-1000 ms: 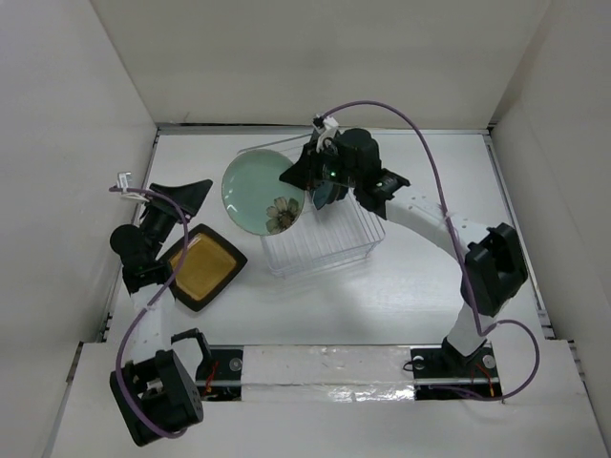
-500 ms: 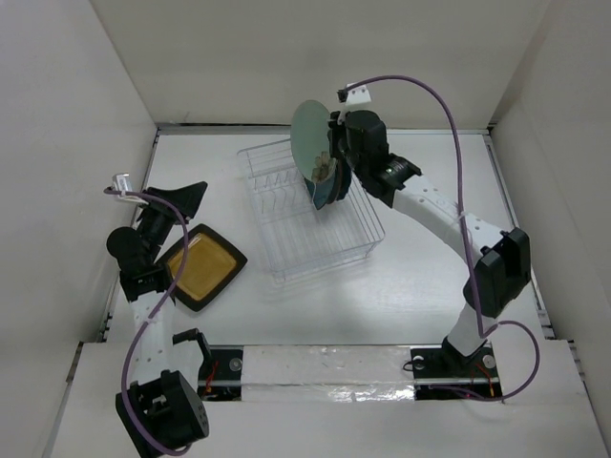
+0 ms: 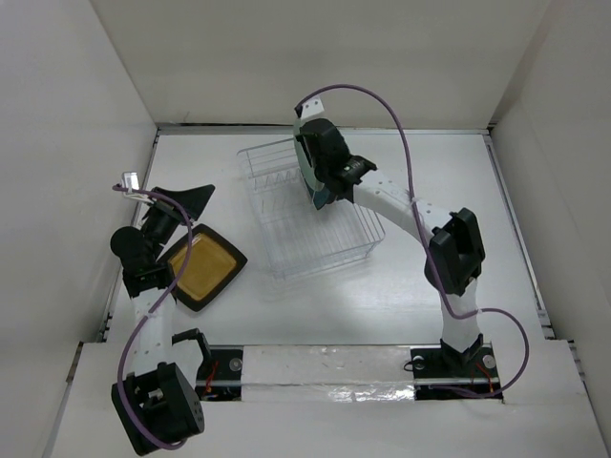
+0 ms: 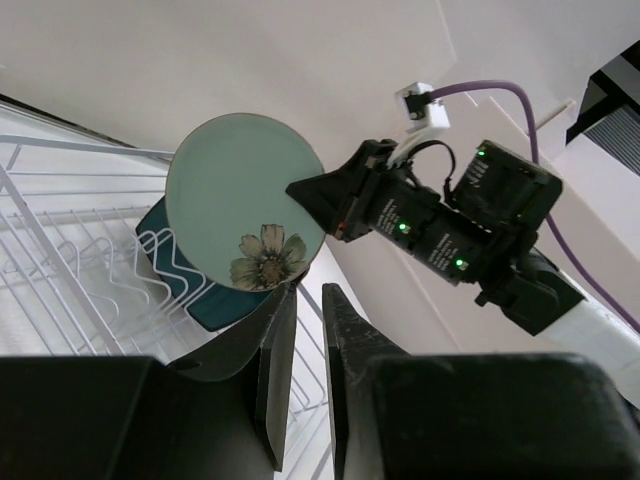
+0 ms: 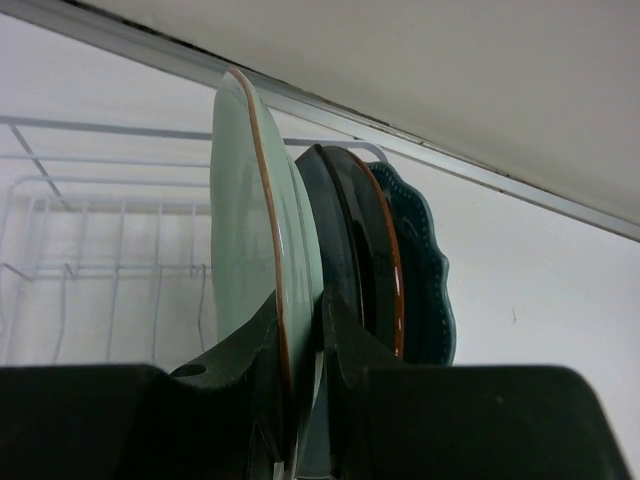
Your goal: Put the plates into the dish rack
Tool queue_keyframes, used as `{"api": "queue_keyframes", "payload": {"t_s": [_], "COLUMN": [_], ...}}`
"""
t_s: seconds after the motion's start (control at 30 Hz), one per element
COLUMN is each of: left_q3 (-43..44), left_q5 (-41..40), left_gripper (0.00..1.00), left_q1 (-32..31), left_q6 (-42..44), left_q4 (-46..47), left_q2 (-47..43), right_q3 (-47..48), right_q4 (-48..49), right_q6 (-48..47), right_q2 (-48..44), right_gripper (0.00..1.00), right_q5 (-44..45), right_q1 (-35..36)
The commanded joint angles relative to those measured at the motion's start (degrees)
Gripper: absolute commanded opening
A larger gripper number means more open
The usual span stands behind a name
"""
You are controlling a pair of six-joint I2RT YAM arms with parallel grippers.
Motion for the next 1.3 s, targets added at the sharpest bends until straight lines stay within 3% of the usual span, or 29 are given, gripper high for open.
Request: {"api": "queue_keyframes", "payload": {"t_s": [0.0, 0.77, 0.97, 1.07, 1.1, 1.13, 1.2, 1.27], "left_q3": [-0.61, 0.09, 0.17, 0.0, -0.26, -0.18, 0.35, 0.79], "left_q5": [1.85, -0.52, -0.26, 0.62, 0.71, 0.45, 0.09, 0.18], "left_gripper": [0.14, 0.17, 0.19, 0.21, 0.23, 0.24, 0.25, 0.26], "left_q1": [-0.11, -0.11, -0.11, -0.11, -0.11, -0.11, -0.11, -0.11], "left_q6": [-1.29, 1.52, 1.17, 0.38, -0.15, -0.06, 0.9, 1.96], "left_q4": [5.74, 0.83, 1.18, 2.05, 2.49, 2.67, 1.45, 0.21], "left_q2": [-0.19, 0.77, 2.53, 4.03, 4.29, 4.38, 4.38, 4.47], "right_q3": [5.98, -1.85, -4.92, -7.11, -7.9, -8.61, -9.49, -9.84], "right_q4": [6.59, 5.71, 5.89, 6.5, 6.94, 7.38, 7.38, 7.03], "right_q6": [-2.48, 7.46, 10.44, 11.59, 11.67, 11.67, 11.33, 11.15], "right_q2": [-0.67, 5.49, 3.91, 1.98, 0.5, -0.21, -1.62, -3.82], "right_gripper": [0.0, 0.0, 0.0, 0.22, 0.42, 0.5, 0.62, 0.63], "right_q5": [5.04, -0.76, -2.43, -3.3, -4.0, -5.57, -6.64, -7.43], "right_q1": [0.36, 1.95, -1.12, -1.74, -1.74, -1.74, -1.74, -1.74]}}
